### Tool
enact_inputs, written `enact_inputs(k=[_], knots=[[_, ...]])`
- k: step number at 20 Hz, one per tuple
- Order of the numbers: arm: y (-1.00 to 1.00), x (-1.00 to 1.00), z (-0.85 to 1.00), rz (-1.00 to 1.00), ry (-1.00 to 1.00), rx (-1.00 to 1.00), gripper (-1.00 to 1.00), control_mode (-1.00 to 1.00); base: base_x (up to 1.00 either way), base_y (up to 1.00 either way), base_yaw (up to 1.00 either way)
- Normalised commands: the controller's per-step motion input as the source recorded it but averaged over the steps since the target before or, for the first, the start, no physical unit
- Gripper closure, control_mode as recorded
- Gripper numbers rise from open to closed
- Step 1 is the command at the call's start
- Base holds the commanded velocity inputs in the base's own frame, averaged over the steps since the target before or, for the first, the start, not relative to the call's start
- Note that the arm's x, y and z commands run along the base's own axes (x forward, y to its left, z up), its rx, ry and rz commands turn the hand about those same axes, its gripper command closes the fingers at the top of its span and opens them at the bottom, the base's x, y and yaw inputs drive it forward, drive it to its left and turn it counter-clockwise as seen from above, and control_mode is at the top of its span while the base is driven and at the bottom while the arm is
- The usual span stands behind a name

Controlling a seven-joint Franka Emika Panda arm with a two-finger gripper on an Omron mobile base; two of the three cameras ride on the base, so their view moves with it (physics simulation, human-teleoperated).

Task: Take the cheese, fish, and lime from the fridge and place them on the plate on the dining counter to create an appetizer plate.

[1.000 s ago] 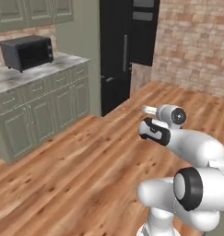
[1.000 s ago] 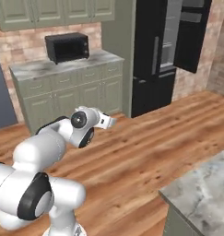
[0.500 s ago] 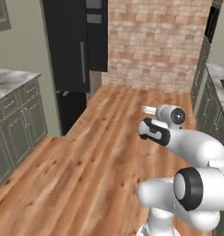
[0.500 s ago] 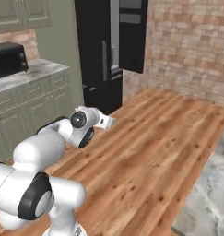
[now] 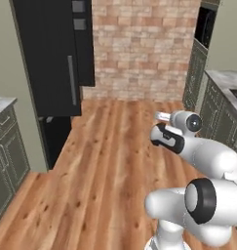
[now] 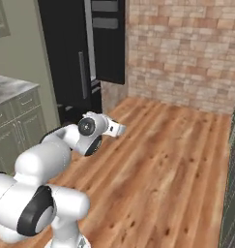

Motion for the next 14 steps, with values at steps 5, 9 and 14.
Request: enact_inputs(k=[5, 9, 14], knots=[[0.0, 0.0, 0.0, 0.0, 0.0, 0.0, -1.0, 1.0, 1.0, -0.1, 0.28], [0.0, 0.0, 0.0, 0.0, 0.0, 0.0, -1.0, 1.0, 1.0, -0.28, 0.35], [0.0, 0.0, 0.0, 0.0, 0.0, 0.0, -1.0, 1.0, 1.0, -0.31, 0.37]])
